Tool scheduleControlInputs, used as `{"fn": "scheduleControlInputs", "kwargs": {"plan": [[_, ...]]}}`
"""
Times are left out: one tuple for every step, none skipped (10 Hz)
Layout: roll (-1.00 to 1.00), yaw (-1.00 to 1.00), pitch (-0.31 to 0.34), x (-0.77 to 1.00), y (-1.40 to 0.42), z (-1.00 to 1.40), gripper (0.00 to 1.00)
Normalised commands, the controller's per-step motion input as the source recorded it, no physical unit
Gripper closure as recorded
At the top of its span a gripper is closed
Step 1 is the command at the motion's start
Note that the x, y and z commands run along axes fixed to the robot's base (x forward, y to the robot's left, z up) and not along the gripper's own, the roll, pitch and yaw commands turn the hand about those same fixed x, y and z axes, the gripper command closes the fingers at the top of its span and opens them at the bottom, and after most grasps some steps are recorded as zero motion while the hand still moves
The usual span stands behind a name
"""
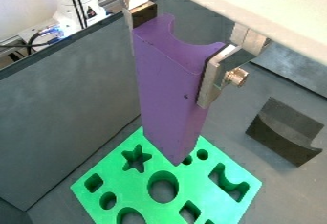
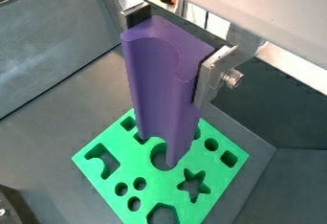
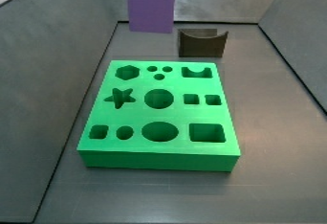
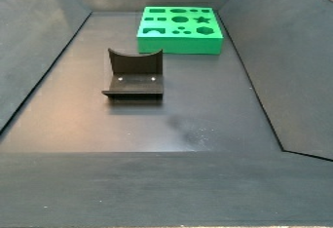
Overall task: Pick up the arch object. Move up. Move to above the board. Insert the arch object.
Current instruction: Insert the arch object.
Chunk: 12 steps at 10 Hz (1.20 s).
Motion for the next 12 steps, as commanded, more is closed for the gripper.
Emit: {"fn": "scheduleControlInputs", "kwargs": {"plan": [[0.0, 0.0, 0.02, 0.0, 0.0, 0.0, 1.0], [0.03, 0.0, -0.02, 0.03, 0.0, -0.07, 1.0], [0.0, 0.05, 0.099, 0.39, 0.08, -0.16, 1.0], [0.0, 0.06, 0.0, 0.0, 0.19, 0.0, 1.0], [-0.03, 0.0, 0.169, 0.95, 0.45, -0.32, 1.0], [0.03, 0.05, 0.087, 0.99, 0.52, -0.57, 1.0], [0.02, 0.1, 0.0, 0.88, 0.6, -0.75, 1.0], [0.0, 0.0, 0.0, 1.0, 0.63, -0.81, 1.0], [0.0, 0.0, 0.0, 1.0, 0.61, -0.77, 1.0], [0.0, 0.0, 0.0, 1.0, 0.56, -0.69, 1.0], [0.08, 0.0, -0.02, 1.0, 0.27, -0.63, 1.0], [0.11, -0.14, -0.071, 0.35, 0.0, -0.09, 1.0]]}}
